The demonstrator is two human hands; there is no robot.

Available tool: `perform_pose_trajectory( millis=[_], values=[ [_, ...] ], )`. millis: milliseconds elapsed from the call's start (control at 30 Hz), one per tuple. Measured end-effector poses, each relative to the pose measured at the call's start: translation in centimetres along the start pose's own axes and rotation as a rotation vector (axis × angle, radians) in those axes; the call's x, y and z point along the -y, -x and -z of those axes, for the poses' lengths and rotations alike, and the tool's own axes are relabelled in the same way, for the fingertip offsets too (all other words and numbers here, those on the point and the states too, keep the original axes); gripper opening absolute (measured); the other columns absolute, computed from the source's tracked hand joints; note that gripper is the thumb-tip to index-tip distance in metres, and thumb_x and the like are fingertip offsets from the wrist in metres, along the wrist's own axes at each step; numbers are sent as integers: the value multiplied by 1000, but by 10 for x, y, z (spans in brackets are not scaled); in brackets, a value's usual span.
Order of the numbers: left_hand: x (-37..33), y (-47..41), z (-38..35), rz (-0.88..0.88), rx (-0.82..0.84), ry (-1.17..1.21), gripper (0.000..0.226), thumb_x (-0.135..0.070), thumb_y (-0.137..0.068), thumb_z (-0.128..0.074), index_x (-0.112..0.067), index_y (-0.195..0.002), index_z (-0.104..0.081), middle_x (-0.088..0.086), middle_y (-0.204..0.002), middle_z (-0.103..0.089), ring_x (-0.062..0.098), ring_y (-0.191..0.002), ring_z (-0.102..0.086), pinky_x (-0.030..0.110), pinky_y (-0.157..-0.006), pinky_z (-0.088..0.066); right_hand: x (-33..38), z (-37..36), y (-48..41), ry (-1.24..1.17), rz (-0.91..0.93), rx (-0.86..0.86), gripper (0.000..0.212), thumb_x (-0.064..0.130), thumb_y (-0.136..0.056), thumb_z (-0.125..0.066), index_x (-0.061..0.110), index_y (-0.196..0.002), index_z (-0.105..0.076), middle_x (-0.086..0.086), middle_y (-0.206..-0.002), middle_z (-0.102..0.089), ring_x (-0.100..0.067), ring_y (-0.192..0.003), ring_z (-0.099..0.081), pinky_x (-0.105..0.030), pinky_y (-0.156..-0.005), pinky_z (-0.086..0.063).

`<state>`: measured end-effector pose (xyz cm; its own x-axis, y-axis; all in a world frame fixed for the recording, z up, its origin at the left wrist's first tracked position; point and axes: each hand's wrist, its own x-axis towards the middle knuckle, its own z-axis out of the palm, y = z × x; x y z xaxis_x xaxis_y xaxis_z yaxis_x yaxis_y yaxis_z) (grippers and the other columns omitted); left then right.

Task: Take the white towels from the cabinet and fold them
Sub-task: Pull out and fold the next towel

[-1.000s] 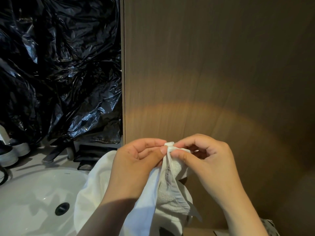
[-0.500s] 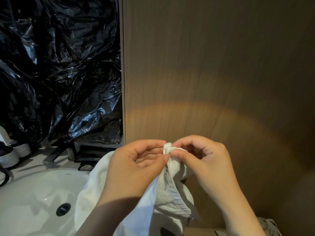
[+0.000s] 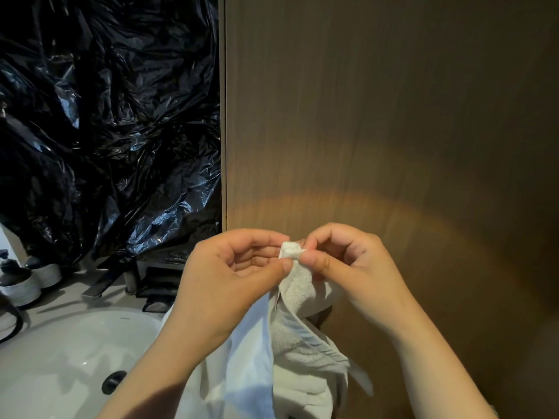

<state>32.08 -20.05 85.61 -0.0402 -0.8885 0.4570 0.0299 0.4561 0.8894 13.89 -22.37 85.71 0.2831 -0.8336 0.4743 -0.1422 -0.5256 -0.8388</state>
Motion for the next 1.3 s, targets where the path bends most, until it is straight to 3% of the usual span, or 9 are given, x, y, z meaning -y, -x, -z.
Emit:
perform_pose_trajectory(
  millis=[167,333,567,800,967,1067,1133,1233,1300],
  values=[
    [-26,-30,6,-110,53,-70,25,-4,-72,-80,-19,-91,-77,5,-85,-76,19,-80,-72,25,-74,-58,23,8,-23,-49,70,60,15,18,-83,-66,4,-85,-63,7,-80,-70,-7,-67,-62,-21,-60,-52],
    [-54,-69,9,-203,48,-155,22,0,-75,-77,-14,-91,-75,11,-83,-75,22,-78,-71,25,-72,-59,50,21,-55,22,154,2,17,18,-86,-67,1,-90,-65,-17,-76,-62,-19,-65,-58,-25,-56,-52],
    [-78,-98,13,-296,10,-227,20,4,-76,-75,-8,-92,-74,11,-80,-74,14,-72,-68,22,-73,-58,73,38,-76,220,141,63,13,19,-89,-69,6,-91,-69,-9,-79,-65,-10,-70,-59,-25,-55,-48],
    [-80,-115,19,-335,-90,-260,19,2,-78,-75,-8,-95,-73,13,-85,-72,19,-77,-67,27,-77,-58,70,51,-79,569,60,42,28,39,-92,-64,14,-79,-70,-12,-75,-60,-9,-61,-51,-24,-55,-41],
    [-74,-130,24,-282,-201,-246,18,-3,-81,-73,-12,-97,-73,5,-88,-74,10,-78,-68,18,-76,-57,77,67,-80,752,-6,46,31,42,-91,-64,19,-71,-70,5,-59,-56,-1,-53,-44,-20,-53,-35],
    [-69,-134,23,-282,-231,-252,18,-4,-82,-72,-16,-95,-73,-1,-87,-74,7,-79,-68,17,-76,-55,70,68,-79,839,-16,74,35,45,-88,-63,16,-69,-68,-1,-58,-52,-4,-51,-40,-28,-53,-33],
    [-69,-137,24,-291,-267,-228,19,-4,-82,-72,-20,-92,-72,-3,-86,-73,6,-80,-68,17,-76,-55,62,68,-77,862,-65,90,44,49,-87,-62,9,-67,-62,-8,-58,-46,-9,-50,-37,-32,-52,-30],
    [-71,-144,28,-306,-304,-223,17,-6,-82,-73,-19,-92,-73,-3,-86,-74,7,-80,-68,17,-77,-55,47,72,-67,798,-112,73,49,43,-90,-62,12,-55,-48,5,-50,-40,-6,-46,-35,-25,-50,-29],
    [-71,-146,29,-313,-300,-251,17,-6,-82,-72,-19,-93,-73,-4,-85,-73,2,-77,-67,13,-74,-54,34,74,-59,742,-98,28,46,43,-93,-59,15,-57,-54,6,-53,-46,-6,-49,-42,-29,-52,-34]
  ],
)
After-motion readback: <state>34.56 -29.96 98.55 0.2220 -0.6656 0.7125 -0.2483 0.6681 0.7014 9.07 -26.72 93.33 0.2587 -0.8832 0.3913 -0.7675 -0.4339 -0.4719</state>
